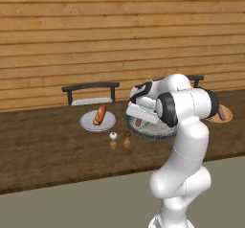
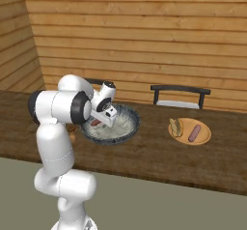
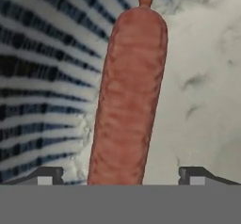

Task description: Place one bun and one sausage from the bowl on each plate.

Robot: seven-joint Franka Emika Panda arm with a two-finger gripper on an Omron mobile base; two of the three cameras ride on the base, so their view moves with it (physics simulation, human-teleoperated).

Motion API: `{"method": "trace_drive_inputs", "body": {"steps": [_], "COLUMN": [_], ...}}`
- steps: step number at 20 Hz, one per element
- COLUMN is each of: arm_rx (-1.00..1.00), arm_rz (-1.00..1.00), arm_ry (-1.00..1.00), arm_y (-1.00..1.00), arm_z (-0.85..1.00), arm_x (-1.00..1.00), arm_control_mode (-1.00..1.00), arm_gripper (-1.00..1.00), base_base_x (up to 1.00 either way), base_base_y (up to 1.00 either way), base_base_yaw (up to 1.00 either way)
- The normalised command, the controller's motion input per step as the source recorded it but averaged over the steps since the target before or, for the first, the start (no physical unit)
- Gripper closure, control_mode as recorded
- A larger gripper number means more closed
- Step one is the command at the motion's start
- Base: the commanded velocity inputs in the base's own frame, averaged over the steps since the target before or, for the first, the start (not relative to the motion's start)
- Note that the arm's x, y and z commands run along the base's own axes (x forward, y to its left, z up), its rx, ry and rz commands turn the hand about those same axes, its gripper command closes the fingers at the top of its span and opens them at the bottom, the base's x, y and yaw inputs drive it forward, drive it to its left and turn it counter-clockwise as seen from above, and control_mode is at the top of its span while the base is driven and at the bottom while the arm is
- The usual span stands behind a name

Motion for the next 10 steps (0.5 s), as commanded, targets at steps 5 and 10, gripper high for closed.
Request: {"method": "trace_drive_inputs", "body": {"steps": [5, 10], "arm_rx": [0.0, 0.0], "arm_rz": [0.0, 0.0], "arm_ry": [0.0, 0.0], "arm_y": [0.0, 0.0], "arm_z": [0.0, 0.0], "arm_x": [0.0, 0.0], "arm_control_mode": [-1.0, -1.0], "arm_gripper": [1.0, 1.0], "base_base_x": [0.0, 0.0], "base_base_y": [0.0, 0.0], "base_base_yaw": [0.0, 0.0]}}
